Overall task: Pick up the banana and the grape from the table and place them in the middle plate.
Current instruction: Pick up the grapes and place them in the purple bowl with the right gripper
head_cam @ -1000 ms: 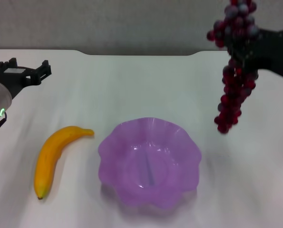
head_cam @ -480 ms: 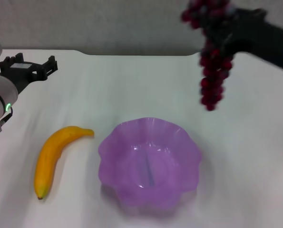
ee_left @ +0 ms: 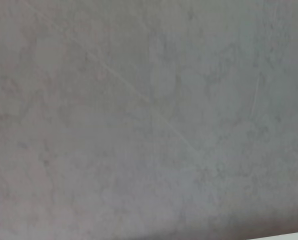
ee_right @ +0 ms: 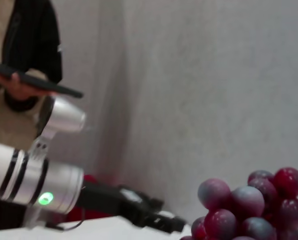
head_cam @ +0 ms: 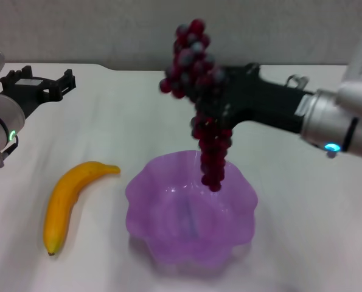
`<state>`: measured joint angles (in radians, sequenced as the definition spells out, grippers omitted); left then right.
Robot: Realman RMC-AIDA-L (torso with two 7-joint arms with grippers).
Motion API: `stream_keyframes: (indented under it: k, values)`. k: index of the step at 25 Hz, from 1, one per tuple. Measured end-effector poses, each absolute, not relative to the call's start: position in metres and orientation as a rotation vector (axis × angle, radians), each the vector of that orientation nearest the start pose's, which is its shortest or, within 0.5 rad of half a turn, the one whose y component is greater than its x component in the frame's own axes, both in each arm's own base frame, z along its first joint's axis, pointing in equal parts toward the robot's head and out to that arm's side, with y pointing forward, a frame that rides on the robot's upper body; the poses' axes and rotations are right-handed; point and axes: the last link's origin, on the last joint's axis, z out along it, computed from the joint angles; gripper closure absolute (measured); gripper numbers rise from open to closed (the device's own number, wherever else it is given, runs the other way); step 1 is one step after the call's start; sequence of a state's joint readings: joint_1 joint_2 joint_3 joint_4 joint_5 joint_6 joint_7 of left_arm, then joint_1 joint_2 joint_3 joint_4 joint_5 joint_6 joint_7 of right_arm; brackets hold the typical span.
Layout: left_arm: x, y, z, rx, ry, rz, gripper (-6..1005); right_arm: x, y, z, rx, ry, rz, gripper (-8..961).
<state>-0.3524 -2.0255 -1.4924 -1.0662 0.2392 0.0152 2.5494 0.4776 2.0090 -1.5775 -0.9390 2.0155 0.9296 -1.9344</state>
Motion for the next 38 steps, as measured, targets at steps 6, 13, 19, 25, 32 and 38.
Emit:
stream_keyframes:
  k: [6, 13, 19, 25, 32, 38]
  values:
    - [-0.245, 0.419, 0.031, -1.719, -0.744, -0.435, 121, 0.158, 0.388, -0.048, -2.565, 0.151, 0.766, 670]
    - [-0.241, 0.421, 0.031, -1.721, -0.741, -0.438, 121, 0.151, 0.377, -0.058, -2.609, 0.103, 0.844, 660]
    - [-0.241, 0.422, 0.031, -1.721, -0.741, -0.438, 121, 0.152, 0.362, -0.076, -2.645, 0.1, 0.857, 645]
    - [-0.243, 0.421, 0.031, -1.716, -0.747, -0.434, 121, 0.166, 0.358, -0.081, -2.588, 0.106, 0.874, 630]
    - [-0.246, 0.421, 0.03, -1.716, -0.753, -0.425, 121, 0.166, 0.351, -0.086, -2.59, 0.098, 0.887, 613]
    - [-0.246, 0.421, 0.03, -1.716, -0.753, -0.425, 121, 0.167, 0.351, -0.085, -2.573, 0.096, 0.901, 598]
